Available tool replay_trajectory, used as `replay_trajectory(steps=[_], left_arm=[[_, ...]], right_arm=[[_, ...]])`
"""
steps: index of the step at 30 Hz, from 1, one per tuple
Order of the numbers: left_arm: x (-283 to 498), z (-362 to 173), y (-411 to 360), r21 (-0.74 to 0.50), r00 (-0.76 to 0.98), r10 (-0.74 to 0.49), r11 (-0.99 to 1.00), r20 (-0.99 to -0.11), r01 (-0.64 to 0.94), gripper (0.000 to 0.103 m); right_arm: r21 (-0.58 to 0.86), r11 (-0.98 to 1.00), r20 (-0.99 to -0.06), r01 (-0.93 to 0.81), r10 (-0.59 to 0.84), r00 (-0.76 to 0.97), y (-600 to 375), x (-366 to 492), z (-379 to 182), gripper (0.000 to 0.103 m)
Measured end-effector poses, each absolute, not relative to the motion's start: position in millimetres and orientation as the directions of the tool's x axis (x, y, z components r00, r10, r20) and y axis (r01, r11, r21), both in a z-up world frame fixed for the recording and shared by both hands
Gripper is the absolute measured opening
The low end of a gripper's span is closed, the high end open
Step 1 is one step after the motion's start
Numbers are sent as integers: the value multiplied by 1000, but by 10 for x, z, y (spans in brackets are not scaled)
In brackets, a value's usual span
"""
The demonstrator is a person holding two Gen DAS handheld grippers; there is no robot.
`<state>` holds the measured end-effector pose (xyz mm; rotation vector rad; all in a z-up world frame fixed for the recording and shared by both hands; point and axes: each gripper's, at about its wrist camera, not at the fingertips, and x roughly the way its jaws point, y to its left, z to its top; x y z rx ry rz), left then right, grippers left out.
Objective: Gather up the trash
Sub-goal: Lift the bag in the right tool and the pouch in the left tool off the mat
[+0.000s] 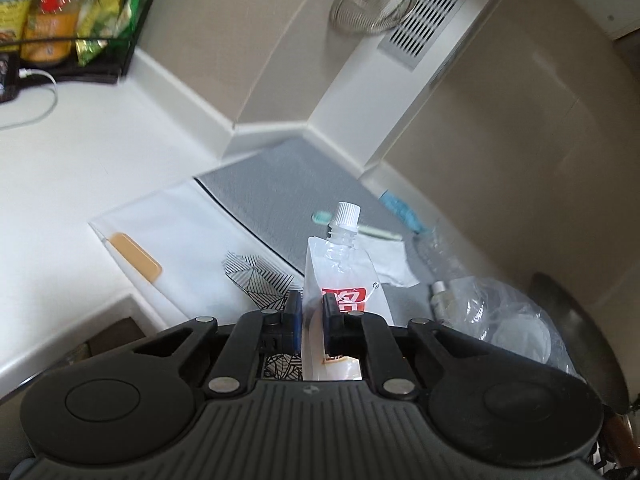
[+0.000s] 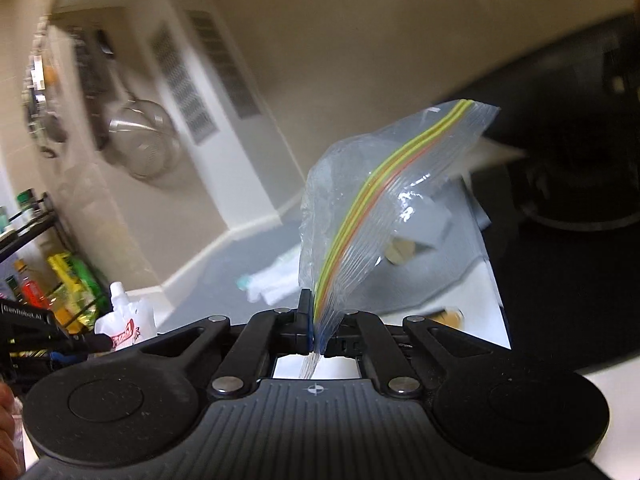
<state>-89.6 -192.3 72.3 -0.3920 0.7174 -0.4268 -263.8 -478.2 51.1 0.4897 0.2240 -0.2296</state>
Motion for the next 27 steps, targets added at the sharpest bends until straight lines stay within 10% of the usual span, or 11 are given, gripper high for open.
replay_trajectory(steps=[27], left_arm=[[-2462,600,-612,-395,705,-410,897,-578,198,10]], right_arm=[[280,951,-330,-130,223,917,-3604,-3919,683,3]])
